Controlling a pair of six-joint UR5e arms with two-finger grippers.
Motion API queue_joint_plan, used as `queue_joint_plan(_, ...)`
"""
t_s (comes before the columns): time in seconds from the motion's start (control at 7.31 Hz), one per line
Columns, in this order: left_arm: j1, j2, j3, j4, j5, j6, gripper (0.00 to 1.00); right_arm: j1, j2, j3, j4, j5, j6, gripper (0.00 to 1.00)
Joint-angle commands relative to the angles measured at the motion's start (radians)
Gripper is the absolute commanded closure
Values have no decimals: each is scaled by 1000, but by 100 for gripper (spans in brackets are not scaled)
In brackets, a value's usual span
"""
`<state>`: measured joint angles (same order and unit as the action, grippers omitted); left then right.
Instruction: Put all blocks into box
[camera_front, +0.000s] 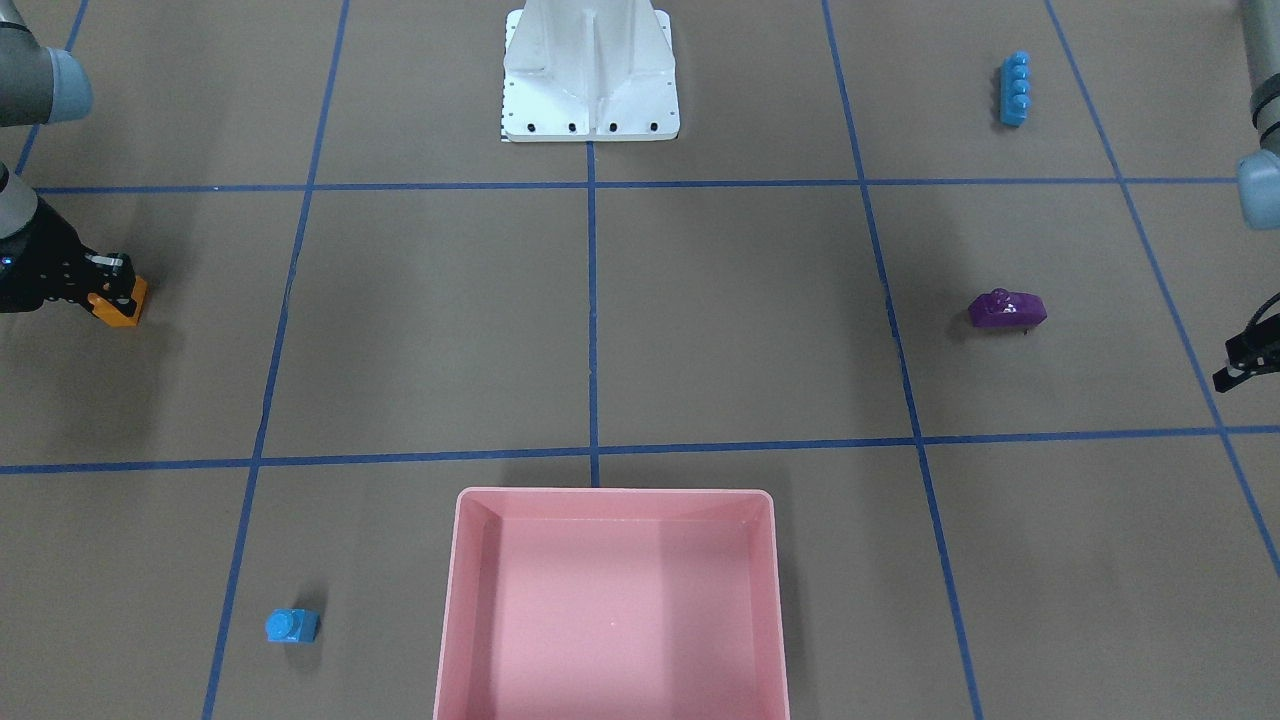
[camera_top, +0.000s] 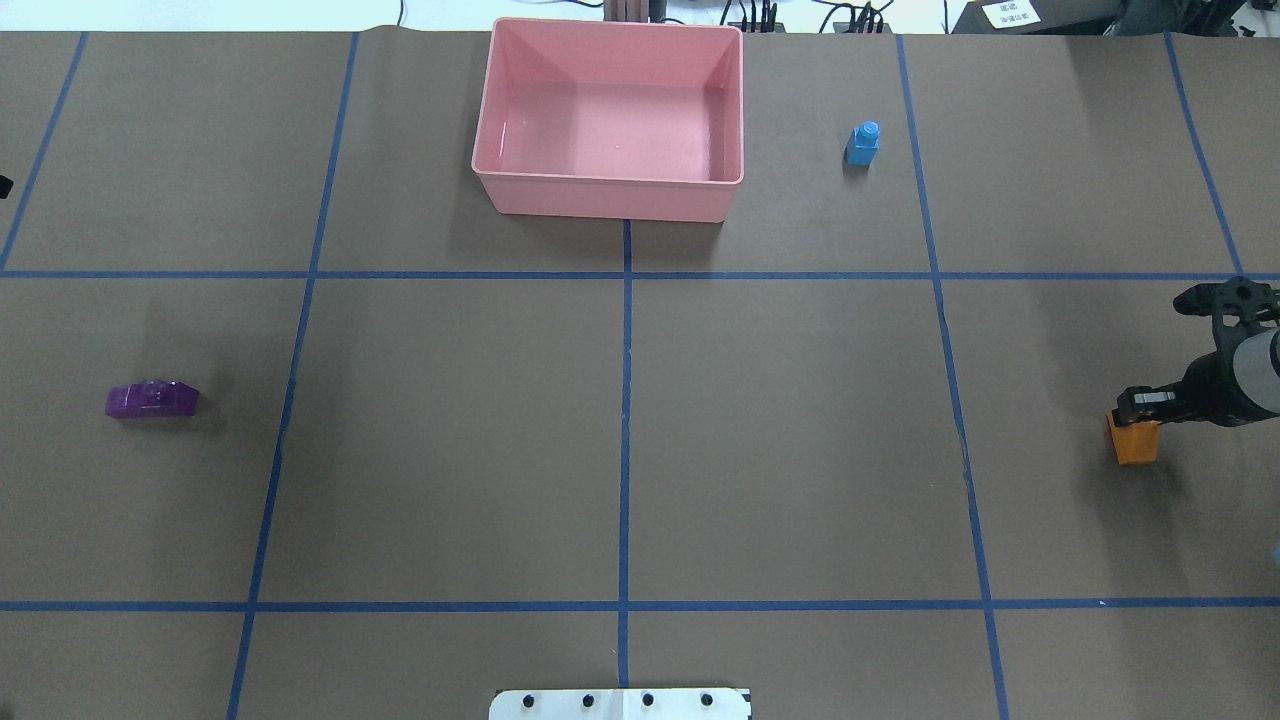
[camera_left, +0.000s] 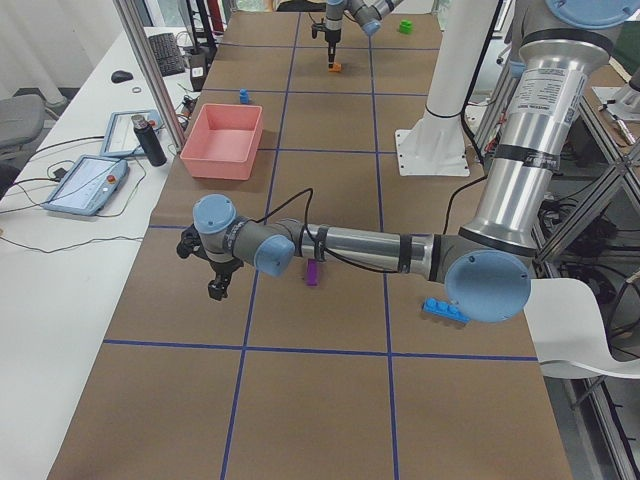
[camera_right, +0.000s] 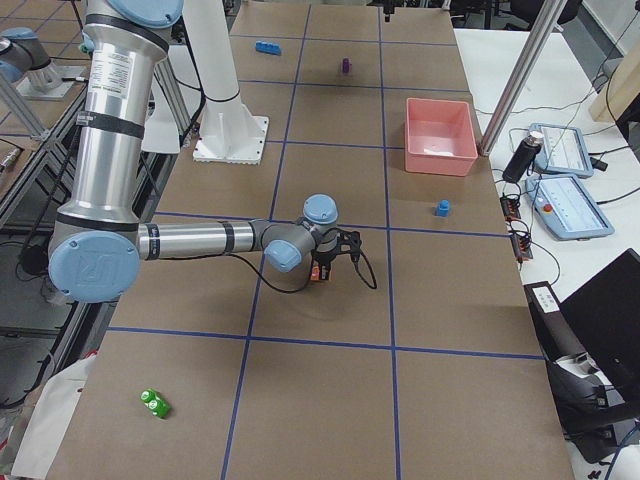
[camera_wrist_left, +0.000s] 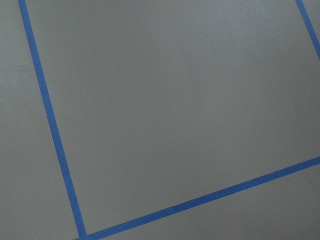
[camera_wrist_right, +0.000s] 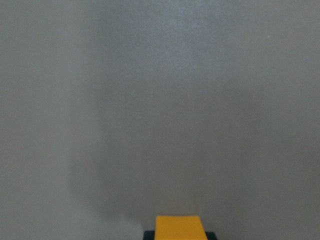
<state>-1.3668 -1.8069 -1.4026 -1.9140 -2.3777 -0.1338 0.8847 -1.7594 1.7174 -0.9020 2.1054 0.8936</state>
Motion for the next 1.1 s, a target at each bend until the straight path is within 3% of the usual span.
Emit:
queue_joint_plan(0.0,12,0,-1,0,0,-10,0,44,97,-4,-29,24,2,100)
queue_joint_plan(0.27,12,0,-1,0,0,-10,0,178,339,-4,-253,126,11,100)
queue_joint_plan(0.41,15,0,-1,0,0,-12,0,183,463,-22,-370,122,13,100)
queue_joint_plan(0.55,21,-3,-1,0,0,-30,0,183,638,-116,-458,122,39,100)
queue_joint_plan(0.96,35,-9,-1,-4,0,-49,0,165,1081,-533,-478,116,157,100)
